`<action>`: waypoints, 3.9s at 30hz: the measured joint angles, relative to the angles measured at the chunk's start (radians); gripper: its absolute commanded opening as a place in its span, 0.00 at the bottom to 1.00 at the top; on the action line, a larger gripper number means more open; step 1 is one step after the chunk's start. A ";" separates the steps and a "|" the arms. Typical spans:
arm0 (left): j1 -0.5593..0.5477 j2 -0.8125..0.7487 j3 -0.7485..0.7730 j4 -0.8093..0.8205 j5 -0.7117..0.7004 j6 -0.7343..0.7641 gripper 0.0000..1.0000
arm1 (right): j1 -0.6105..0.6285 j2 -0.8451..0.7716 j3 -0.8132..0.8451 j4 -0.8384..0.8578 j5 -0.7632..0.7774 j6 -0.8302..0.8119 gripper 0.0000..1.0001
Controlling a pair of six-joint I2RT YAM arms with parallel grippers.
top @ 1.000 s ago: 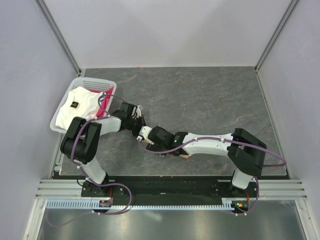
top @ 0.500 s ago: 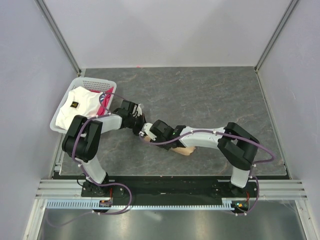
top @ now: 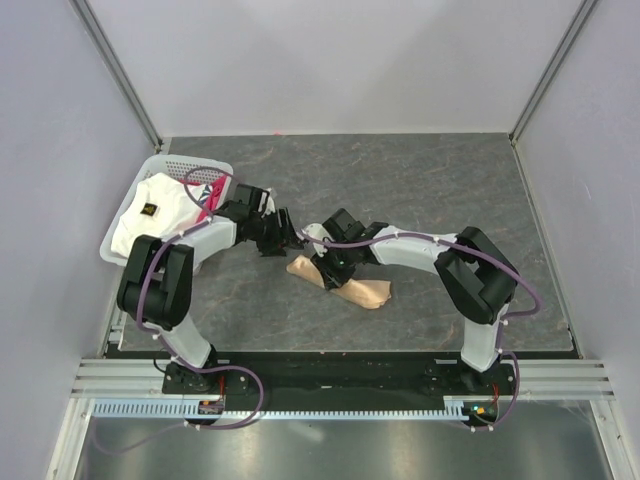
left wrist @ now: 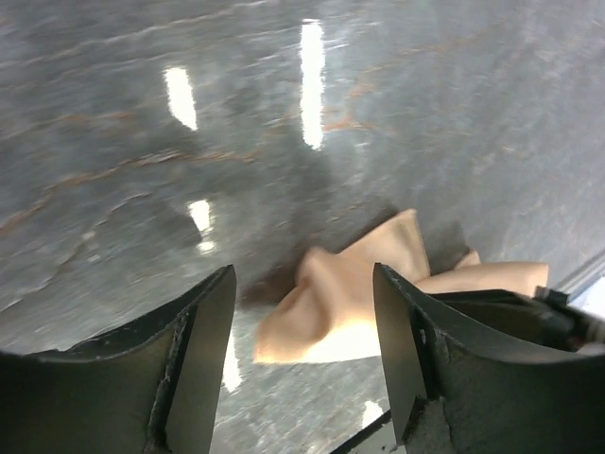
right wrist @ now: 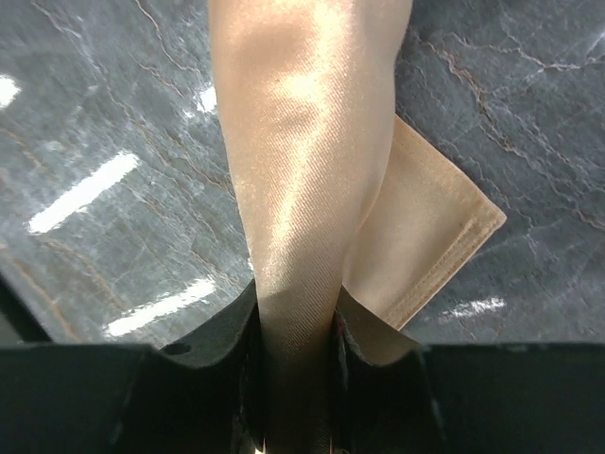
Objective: Fold the napkin, place the utensils inside, and roll it up
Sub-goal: Roll the napkin with the utensil
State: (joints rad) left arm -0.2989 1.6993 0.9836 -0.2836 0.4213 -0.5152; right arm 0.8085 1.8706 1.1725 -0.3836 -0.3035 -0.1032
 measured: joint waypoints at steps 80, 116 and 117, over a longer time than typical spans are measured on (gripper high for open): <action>0.000 0.010 -0.161 0.146 0.113 -0.093 0.02 | 0.212 -0.154 -0.092 0.047 0.478 -0.079 0.79; 0.000 0.038 -0.119 0.095 0.120 -0.061 0.02 | 0.169 -0.053 -0.063 0.115 0.485 -0.275 0.80; 0.000 0.041 -0.118 0.095 0.122 -0.060 0.02 | 0.168 -0.052 -0.062 0.116 0.483 -0.281 0.80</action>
State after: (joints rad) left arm -0.2985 1.7405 0.8658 -0.1883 0.5438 -0.5751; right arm 0.9768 1.8187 1.1103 -0.2676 0.1791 -0.3840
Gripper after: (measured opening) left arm 0.032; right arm 0.805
